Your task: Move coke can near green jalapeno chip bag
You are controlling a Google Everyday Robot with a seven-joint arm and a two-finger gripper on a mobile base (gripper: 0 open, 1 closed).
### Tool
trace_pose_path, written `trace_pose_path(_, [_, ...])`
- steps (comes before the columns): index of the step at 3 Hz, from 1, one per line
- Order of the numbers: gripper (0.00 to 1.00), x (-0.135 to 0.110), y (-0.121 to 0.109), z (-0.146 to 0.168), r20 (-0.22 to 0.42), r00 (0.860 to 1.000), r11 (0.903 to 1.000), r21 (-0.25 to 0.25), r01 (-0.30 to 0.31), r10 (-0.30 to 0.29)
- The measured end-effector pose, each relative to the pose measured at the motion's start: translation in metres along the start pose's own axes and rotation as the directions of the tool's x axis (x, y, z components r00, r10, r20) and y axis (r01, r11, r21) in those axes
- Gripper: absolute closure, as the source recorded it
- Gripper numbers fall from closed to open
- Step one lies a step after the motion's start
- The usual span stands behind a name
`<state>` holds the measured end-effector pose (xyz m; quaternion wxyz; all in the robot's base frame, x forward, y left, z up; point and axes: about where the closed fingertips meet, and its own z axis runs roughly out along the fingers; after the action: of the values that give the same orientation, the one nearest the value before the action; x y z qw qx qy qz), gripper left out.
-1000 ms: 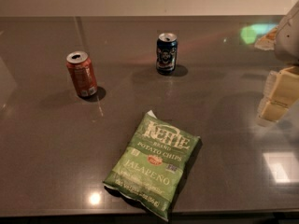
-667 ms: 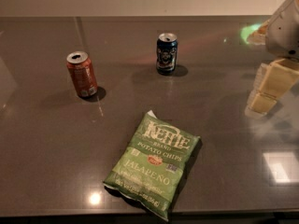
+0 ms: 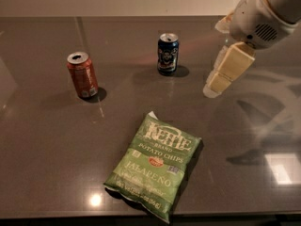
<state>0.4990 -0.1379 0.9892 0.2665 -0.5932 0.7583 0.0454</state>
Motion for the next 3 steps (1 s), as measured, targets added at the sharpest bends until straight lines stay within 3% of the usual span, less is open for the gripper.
trace_pose_path(1, [0.00,-0.047,-0.007,0.029,0.093,0.996,0.9998,0.002,0.018,-0.018])
trace_pose_path(3, [0.00,-0.129,-0.021,0.093,0.185,0.983,0.9992,-0.039,0.004,0.004])
